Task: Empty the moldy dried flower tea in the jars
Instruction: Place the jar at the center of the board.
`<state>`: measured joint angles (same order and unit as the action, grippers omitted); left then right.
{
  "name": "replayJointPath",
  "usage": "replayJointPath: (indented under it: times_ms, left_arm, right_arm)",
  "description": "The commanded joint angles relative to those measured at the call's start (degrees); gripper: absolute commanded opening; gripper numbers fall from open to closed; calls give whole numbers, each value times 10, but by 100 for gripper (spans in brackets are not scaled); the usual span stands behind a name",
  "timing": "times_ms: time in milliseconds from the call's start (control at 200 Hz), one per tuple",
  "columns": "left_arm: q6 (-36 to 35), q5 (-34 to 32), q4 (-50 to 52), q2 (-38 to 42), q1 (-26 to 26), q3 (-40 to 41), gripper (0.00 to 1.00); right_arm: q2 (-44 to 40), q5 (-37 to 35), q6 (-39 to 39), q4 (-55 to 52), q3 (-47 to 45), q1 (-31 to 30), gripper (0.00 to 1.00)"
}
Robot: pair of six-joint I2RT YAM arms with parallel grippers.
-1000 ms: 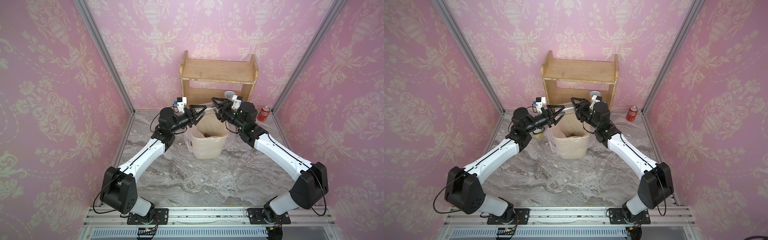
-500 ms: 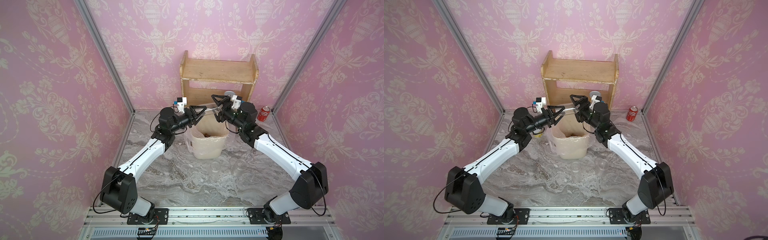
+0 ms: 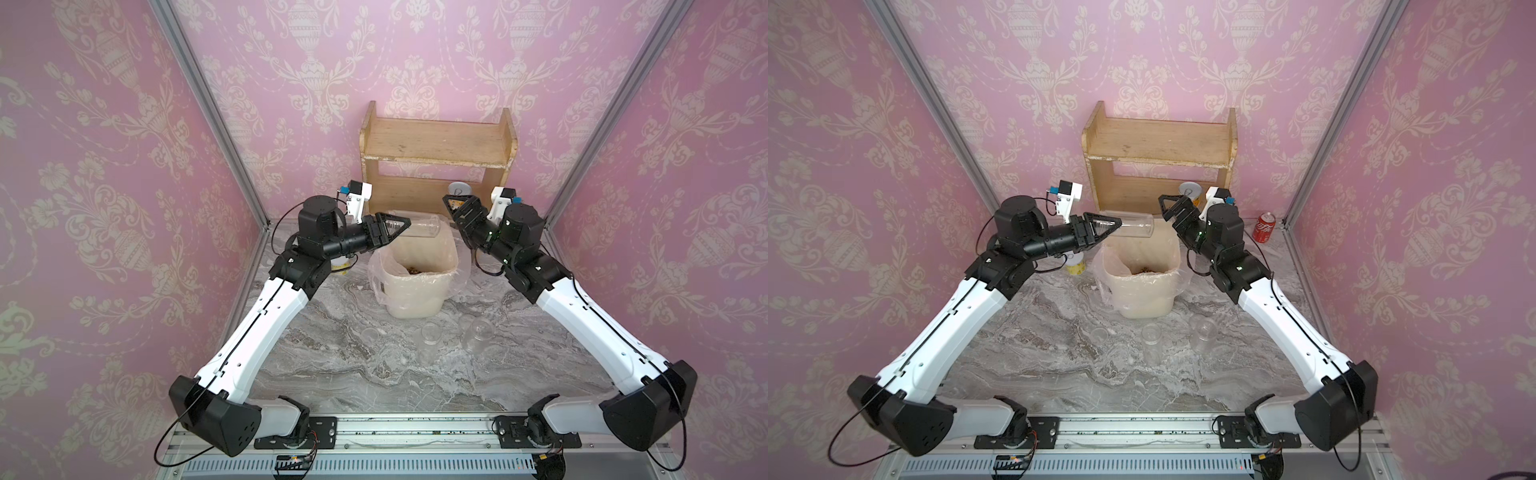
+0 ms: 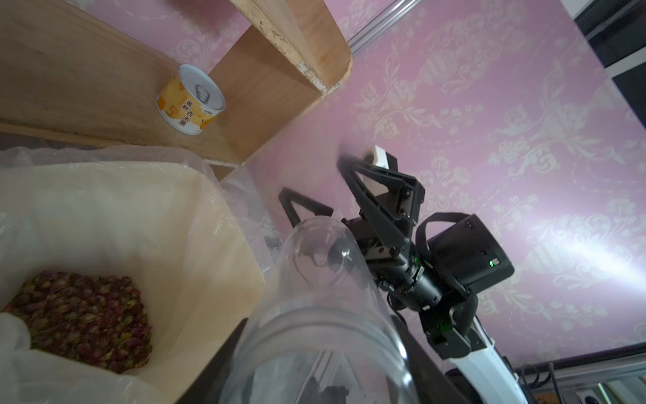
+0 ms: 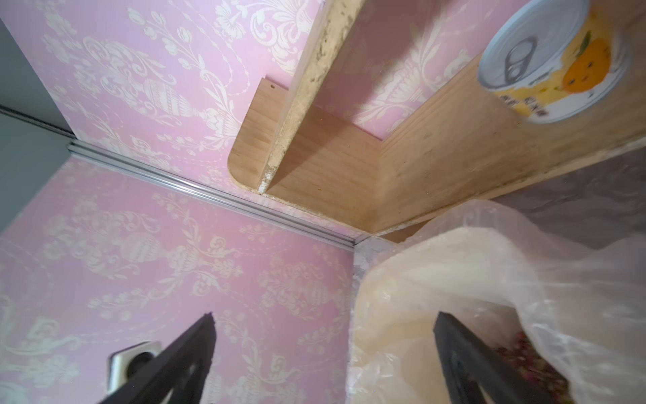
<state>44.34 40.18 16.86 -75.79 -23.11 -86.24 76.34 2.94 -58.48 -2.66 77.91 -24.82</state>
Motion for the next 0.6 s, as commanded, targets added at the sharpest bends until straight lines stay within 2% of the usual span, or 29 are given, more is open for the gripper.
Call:
replayJointPath:
  times_ms: [0, 145, 290, 595]
  left_arm:
    - [-164, -12, 229, 20, -2, -56, 37]
    - [-254, -64, 397, 31, -9, -112, 35]
    - [-308, -134, 518, 45, -29, -133, 35]
    - [-328, -218, 592, 62, -58, -73, 31]
  right_arm:
    - [-25, -47, 160, -120, 32, 1, 100]
    - [-45, -89, 260, -196, 42, 2, 100]
    - [-76, -122, 310, -217, 16, 6, 100]
    - [-123, -166, 368, -248, -23, 17, 100]
